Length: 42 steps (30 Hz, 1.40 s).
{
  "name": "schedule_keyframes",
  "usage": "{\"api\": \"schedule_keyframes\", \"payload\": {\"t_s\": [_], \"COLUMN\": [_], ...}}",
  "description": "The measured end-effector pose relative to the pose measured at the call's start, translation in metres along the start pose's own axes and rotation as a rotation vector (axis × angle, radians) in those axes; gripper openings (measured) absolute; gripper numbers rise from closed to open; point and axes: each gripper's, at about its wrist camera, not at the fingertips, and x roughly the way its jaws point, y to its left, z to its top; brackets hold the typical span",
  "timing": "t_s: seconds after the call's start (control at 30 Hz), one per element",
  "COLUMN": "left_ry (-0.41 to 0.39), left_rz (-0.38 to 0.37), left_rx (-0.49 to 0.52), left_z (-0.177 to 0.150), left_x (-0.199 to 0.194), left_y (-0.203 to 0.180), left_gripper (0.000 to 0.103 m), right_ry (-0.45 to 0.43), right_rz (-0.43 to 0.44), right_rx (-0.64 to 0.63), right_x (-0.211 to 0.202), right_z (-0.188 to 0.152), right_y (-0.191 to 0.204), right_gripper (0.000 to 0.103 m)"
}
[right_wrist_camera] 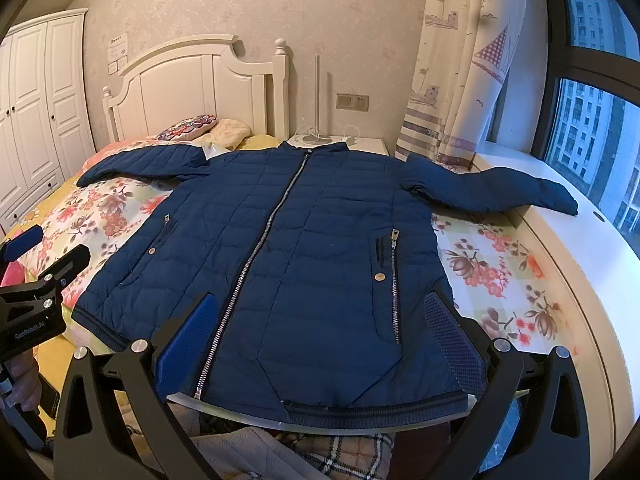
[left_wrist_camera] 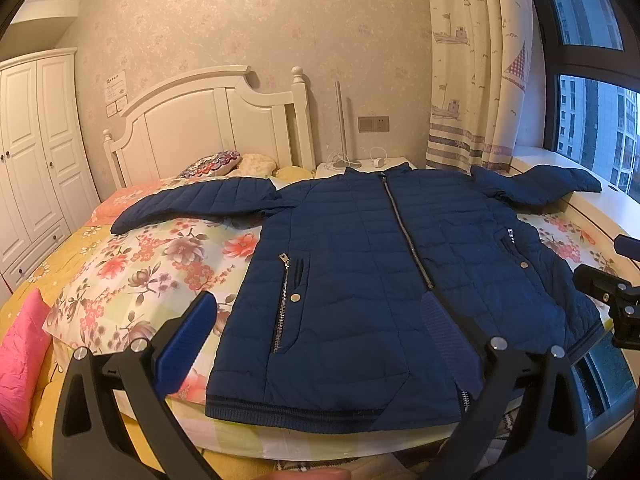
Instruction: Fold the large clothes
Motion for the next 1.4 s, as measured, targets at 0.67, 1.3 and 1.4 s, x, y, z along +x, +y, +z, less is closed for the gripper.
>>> {"api": "schedule_keyframes", "payload": {"t_s": [0.67, 1.3, 1.4], "left_ry": [0.059, 0.434, 0.424], "left_rz": [-0.111, -0.033, -0.077], "left_rx": [0.025, 0.002, -0.05], "left_z": [0.007, 0.06, 0.056], "left_x": [0.056, 0.36, 0.364], "left_y": [-0.007, -0.001, 0.008], "left_gripper": [0.101, 0.101, 0.101], "right_ry": [0.006, 0.056, 0.064], "right_rz": [-0.022, -0.341, -0.395], "right_rx": [0.038, 0.579, 0.623], "right_x": [0.039, 0.255, 0.284], "right_z": [-0.004, 0.094, 0.105], "right_y": [-0.021, -0.312, -0.339], "right_gripper": [0.099, 0.099, 0.099]}}
